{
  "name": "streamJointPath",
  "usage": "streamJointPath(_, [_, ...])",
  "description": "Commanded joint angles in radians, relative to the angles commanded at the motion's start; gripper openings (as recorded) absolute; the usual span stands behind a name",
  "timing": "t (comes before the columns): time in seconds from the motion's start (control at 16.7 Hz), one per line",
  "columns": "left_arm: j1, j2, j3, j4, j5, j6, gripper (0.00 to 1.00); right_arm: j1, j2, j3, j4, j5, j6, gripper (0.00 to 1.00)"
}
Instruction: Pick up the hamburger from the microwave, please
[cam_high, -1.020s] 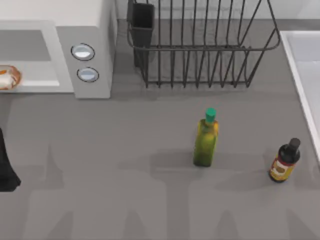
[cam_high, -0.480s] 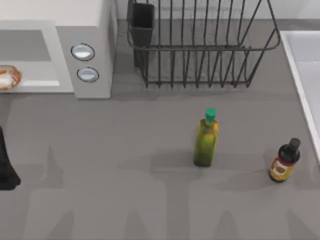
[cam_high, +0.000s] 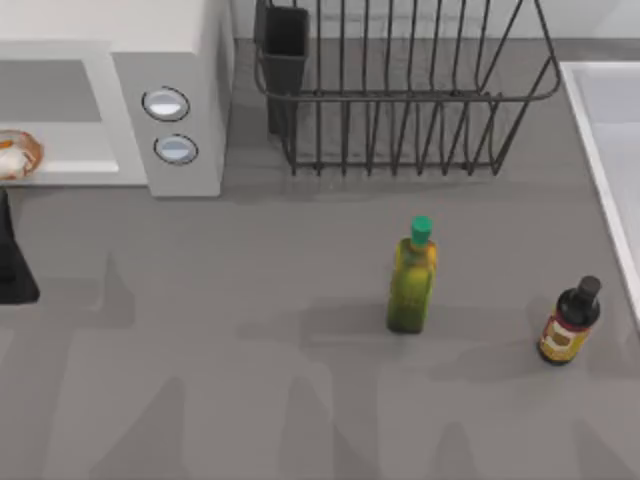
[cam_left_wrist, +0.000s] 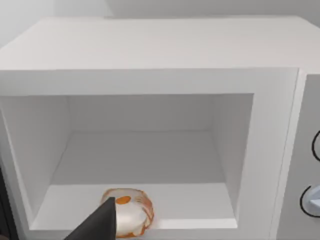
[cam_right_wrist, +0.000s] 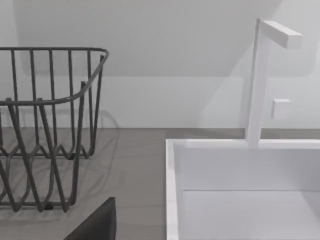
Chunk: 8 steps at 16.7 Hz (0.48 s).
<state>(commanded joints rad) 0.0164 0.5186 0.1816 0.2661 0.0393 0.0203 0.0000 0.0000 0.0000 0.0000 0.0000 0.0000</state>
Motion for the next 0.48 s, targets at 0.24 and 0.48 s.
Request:
streamJointPath(0.24, [0.024, 0.386, 0.135, 0.198, 0.031, 0.014, 1.00, 0.000, 0.000, 0.000, 0.000, 0.000, 0.000, 1.00])
streamJointPath(0.48, [0.055, 0.808, 0.285, 0.413, 0.068, 0.029, 1.00, 0.000, 0.000, 0.000, 0.000, 0.000, 0.000, 1.00])
